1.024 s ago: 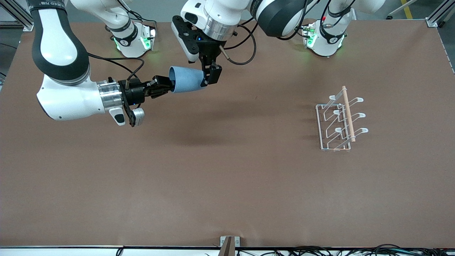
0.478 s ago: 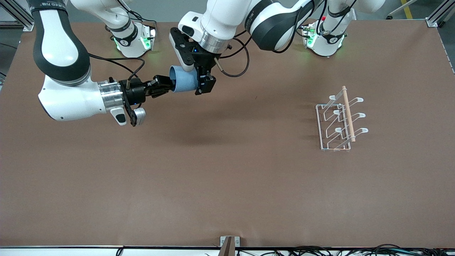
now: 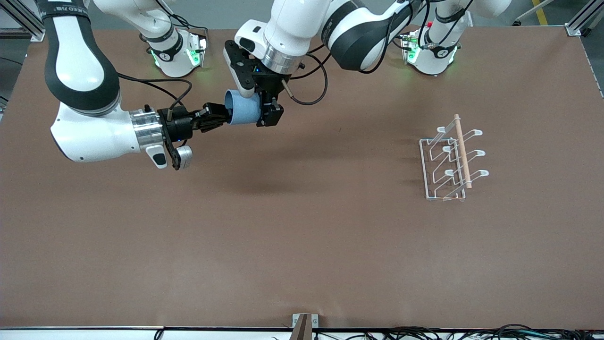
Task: Hang cup on cup holder
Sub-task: 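Grasp the cup with the left gripper while the right gripper releases, then carry the cup to the holder while the right gripper withdraws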
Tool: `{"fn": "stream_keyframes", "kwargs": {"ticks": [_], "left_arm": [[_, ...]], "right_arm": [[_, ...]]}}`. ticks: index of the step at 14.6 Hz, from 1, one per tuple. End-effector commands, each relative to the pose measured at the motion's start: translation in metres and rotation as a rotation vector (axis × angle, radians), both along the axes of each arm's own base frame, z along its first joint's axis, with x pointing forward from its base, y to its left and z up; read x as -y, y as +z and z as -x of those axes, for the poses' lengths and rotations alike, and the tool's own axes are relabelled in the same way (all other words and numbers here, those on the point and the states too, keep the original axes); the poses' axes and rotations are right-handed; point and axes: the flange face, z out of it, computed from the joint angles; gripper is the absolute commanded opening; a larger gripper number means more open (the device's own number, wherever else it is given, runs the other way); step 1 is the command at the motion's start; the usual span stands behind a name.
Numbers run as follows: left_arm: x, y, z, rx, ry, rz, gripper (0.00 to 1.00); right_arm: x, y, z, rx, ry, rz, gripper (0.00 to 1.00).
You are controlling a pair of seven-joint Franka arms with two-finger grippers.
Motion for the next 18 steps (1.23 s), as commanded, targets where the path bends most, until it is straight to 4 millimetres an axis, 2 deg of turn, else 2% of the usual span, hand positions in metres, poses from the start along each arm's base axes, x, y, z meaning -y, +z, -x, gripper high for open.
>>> {"fn": "stream_keyframes", "kwargs": {"ticks": [1, 3, 5, 6, 9, 12, 14, 15, 18], "left_arm": [[-0.015, 0.003, -0.01, 0.001, 0.008, -0.063, 0.45], [-0.033, 0.005, -0.013, -0.046, 0.022, -0.14, 0.45], [-0.061, -0.001, -0.029, -0.094, 0.055, -0.225, 0.46], [-0.077, -0.002, -0.037, -0.084, 0.071, -0.296, 0.46], [-0.112, -0.013, -0.047, -0.05, 0.1, -0.545, 0.46], [-0.148, -0.041, -0.061, -0.056, 0.126, -0.795, 0.46], [-0.164, -0.06, -0.07, -0.004, 0.045, -0.973, 0.46], [-0.17, -0.074, -0.077, -0.011, -0.023, -1.043, 0.46], [-0.224, -0.097, -0.1, -0.095, -0.061, -1.171, 0.47]], "right_arm": [[0.001, 0.007, 0.004, -0.005, 0.004, -0.011, 1.0], [0.011, 0.004, 0.001, 0.0, -0.008, 0.004, 1.0], [0.033, -0.006, -0.002, 0.015, -0.002, 0.093, 1.0], [0.048, -0.016, -0.003, 0.02, 0.01, 0.163, 1.0], [0.112, -0.046, -0.015, 0.038, 0.0, 0.374, 1.0], [0.165, -0.054, -0.025, 0.1, -0.023, 0.559, 1.0], [0.19, -0.049, -0.027, 0.149, -0.019, 0.666, 1.0], [0.205, -0.04, -0.029, 0.202, -0.029, 0.735, 1.0], [0.225, 0.002, -0.033, 0.358, 0.013, 0.937, 1.0]]}}
